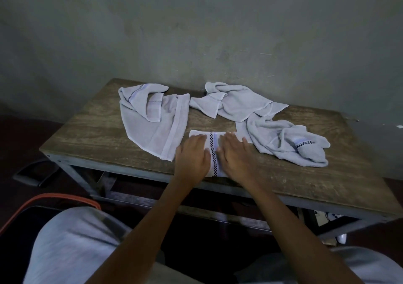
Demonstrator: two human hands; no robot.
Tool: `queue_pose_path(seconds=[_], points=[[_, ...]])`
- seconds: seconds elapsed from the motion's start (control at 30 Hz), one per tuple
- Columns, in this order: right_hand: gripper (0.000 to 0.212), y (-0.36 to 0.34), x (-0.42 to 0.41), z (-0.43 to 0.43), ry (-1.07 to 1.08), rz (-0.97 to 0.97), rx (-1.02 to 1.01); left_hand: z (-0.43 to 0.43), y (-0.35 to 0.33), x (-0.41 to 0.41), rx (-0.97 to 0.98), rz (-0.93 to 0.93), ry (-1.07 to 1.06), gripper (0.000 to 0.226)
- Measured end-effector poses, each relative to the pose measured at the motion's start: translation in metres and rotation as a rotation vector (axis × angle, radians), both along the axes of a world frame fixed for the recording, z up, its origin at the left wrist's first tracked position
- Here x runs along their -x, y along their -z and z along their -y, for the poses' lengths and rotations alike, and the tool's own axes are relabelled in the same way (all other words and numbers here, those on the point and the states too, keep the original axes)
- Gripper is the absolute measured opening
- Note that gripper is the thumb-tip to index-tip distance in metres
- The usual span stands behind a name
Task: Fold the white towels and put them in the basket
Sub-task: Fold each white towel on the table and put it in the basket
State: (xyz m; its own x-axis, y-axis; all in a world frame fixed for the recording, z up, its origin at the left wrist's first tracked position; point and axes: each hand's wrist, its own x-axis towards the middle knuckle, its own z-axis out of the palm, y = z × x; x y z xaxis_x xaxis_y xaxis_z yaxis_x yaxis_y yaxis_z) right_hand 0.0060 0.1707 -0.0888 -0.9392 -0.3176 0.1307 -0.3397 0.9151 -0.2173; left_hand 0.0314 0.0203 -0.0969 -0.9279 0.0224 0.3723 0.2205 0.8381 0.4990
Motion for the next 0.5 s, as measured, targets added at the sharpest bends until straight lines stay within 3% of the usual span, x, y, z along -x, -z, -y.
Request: queue_pose_path(seconds=[0.07,0.13,0.4,0.5], points=[[0.058,0.009,-0.001,0.003,-0.004,0.099,-0.082,-0.001,0.011,0.018,0.292,0.161,0.062,0.076],[0.061,0.015,0.004,0.0,0.026,0.138,-0.089,0.0,0.024,0.027,0.367,0.187,0.063,0.074],[0.066,0.017,0.027,-0.014,0.139,0.235,0.005,0.016,0.026,0.044,0.348,0.303,-0.008,0.075],[0.063,0.025,0.022,-0.025,0.19,0.212,0.097,0.018,0.029,0.035,0.386,0.213,-0.024,0.075]])
